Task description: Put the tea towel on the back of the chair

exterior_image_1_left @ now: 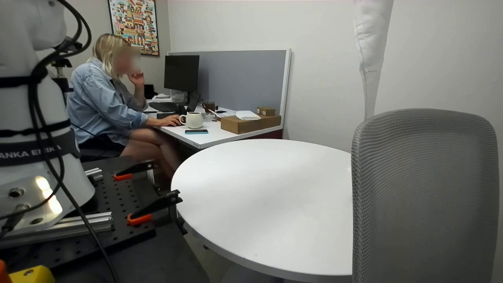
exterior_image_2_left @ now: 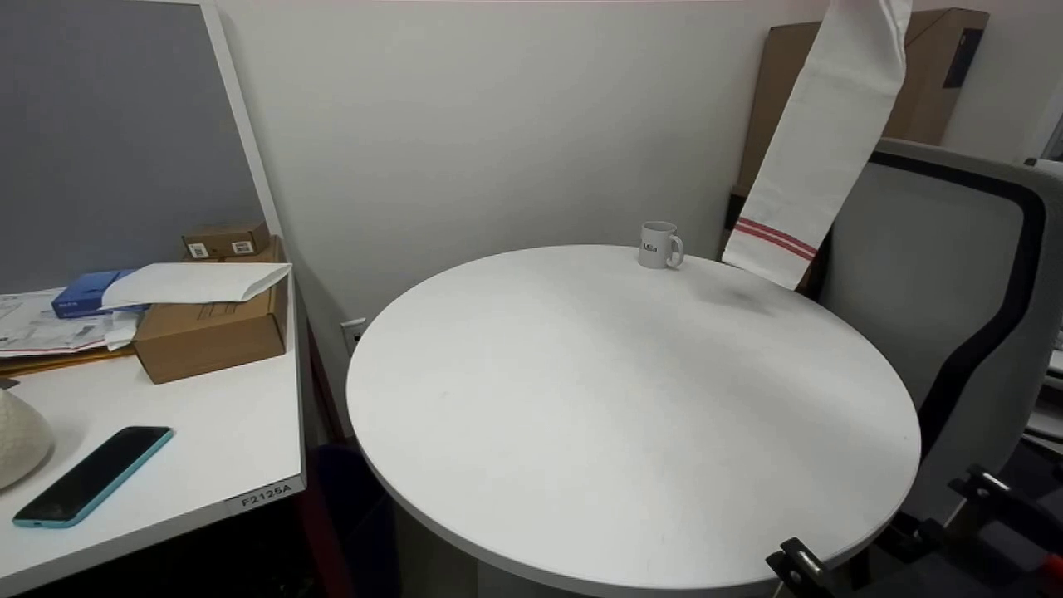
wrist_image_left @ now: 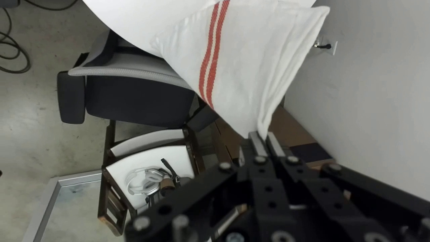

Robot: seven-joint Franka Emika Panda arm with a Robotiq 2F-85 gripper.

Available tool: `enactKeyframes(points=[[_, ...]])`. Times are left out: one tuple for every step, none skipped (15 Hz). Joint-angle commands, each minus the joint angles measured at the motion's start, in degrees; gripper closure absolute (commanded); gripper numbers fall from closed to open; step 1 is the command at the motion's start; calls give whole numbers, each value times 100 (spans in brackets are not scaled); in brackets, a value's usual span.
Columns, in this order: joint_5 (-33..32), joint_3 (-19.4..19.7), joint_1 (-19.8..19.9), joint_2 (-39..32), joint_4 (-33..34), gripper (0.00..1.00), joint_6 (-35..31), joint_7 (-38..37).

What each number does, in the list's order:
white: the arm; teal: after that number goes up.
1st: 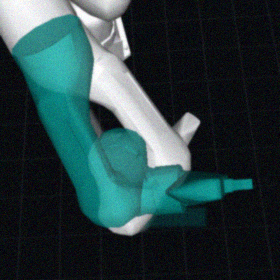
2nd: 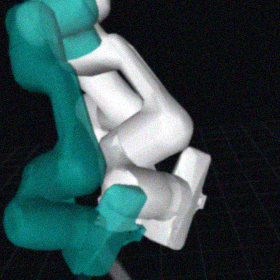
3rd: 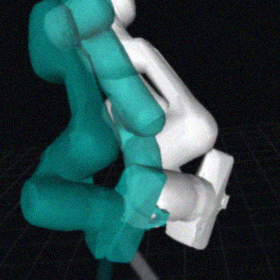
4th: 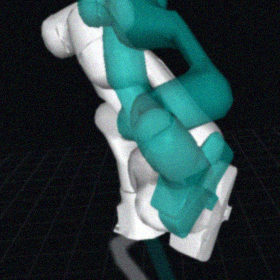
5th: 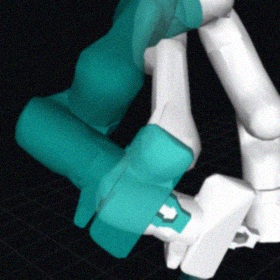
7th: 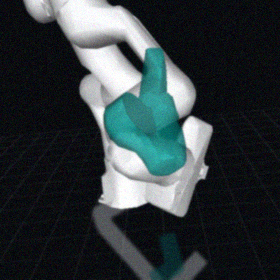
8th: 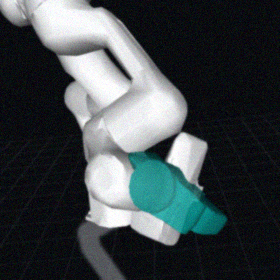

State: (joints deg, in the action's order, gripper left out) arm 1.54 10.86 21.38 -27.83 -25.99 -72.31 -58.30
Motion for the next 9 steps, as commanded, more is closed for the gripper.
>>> enactKeyframes(points=[[146,4,385,-6,-5,99,45,141],[172,7,505,-78,84,99,97,164],[177,30,643,-122,104,99,131,174],[216,29,781,-157,89,99,119,181],[246,41,928,-190,101,99,119,139],[274,43,1051,-247,114,99,97,105],[297,52,1160,-285,115,99,82,35],[286,65,1232,-323,114,99,73,-32],[265,74,1295,-377,120,99,60,-109]])
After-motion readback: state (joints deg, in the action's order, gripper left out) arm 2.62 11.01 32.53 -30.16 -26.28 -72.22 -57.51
